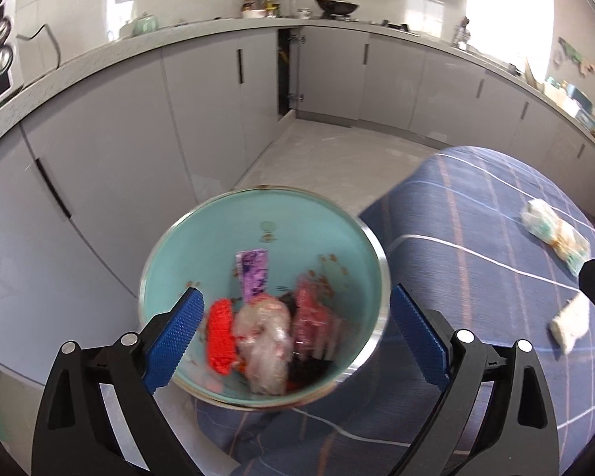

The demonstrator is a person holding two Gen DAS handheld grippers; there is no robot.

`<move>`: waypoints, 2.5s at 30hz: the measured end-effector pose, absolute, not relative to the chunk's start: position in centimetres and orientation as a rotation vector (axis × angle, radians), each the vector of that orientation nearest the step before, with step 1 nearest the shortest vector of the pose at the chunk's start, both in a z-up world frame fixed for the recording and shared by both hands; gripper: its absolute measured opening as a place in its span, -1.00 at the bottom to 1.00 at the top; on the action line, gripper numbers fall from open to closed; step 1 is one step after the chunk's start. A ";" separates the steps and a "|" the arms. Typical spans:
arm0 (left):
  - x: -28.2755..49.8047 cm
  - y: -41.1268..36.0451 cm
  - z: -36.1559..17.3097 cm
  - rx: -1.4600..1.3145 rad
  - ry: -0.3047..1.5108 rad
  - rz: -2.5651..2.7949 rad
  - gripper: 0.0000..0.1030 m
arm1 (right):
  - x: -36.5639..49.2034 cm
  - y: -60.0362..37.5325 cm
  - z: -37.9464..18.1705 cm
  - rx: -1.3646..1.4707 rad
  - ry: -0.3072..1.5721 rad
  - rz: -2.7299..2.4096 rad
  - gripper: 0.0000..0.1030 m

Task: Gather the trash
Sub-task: 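Move both open tools back over the white cloth and diaper on the table, then grasp the white cloth with the left tool while the right tool grasps the diaper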

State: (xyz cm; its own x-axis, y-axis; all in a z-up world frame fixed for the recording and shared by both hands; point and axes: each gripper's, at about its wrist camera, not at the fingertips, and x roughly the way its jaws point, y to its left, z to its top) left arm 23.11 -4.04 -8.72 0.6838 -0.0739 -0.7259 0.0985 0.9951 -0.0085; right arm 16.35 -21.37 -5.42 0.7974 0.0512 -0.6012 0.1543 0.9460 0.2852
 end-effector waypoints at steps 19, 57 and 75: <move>18.2 -17.4 -8.3 0.181 0.791 -0.354 0.81 | 7.5 -35.9 -7.4 0.430 0.631 -0.336 0.39; 15.6 -32.0 -12.9 0.406 0.879 -0.742 -0.45 | 7.2 -44.8 -8.4 0.470 0.663 -0.375 0.39; 21.2 -21.2 -7.5 0.200 0.841 -0.420 -0.47 | 22.5 -42.6 -9.0 0.254 0.762 -0.037 0.39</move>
State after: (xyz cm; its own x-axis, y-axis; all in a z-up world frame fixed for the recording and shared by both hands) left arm 21.24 -21.18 -7.51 0.5912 -0.2804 -0.7562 0.4358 0.9000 0.0070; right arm 22.51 -42.60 -9.01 0.7247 0.0585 -0.6866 0.1248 0.9688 0.2143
